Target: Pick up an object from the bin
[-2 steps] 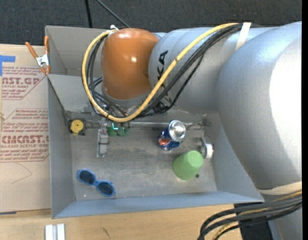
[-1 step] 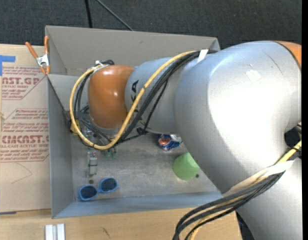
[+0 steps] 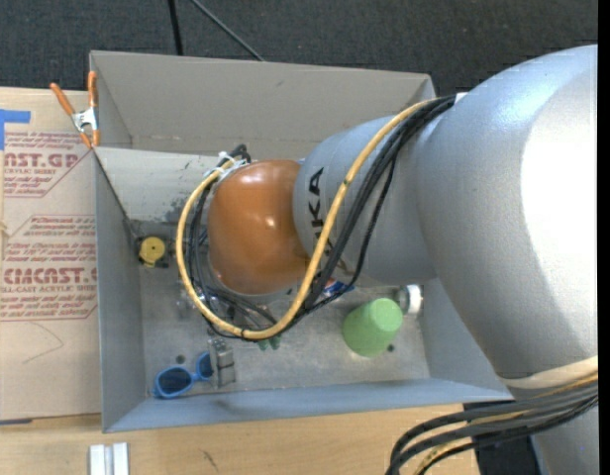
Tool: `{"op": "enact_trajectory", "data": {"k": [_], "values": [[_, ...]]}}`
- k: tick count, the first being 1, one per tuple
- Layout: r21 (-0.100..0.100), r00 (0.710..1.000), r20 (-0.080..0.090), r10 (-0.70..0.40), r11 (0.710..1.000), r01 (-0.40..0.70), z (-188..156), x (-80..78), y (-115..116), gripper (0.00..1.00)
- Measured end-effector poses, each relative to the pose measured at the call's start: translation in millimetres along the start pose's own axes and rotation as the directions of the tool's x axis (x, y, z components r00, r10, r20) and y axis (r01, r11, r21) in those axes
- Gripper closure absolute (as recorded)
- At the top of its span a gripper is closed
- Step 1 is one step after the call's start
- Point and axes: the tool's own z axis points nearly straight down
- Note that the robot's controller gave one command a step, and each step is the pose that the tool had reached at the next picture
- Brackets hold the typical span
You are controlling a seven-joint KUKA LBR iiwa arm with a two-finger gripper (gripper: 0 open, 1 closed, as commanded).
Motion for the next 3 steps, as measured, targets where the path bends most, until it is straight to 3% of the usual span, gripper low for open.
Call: {"op": "enact_trajectory", "data": {"k": [1, 2, 3], "values": [[0.002, 0.949, 0.01, -0.315, 0.949, 0.315, 42, 6.1, 34, 0.0], [-0.001, 0.95, 0.001, -0.313, 0.95, 0.313, 43, 8.9, 34, 1.0], [0.002, 0.948, 0.011, -0.318, 0.948, 0.318, -130, -8.6, 31, 1.0]]}}
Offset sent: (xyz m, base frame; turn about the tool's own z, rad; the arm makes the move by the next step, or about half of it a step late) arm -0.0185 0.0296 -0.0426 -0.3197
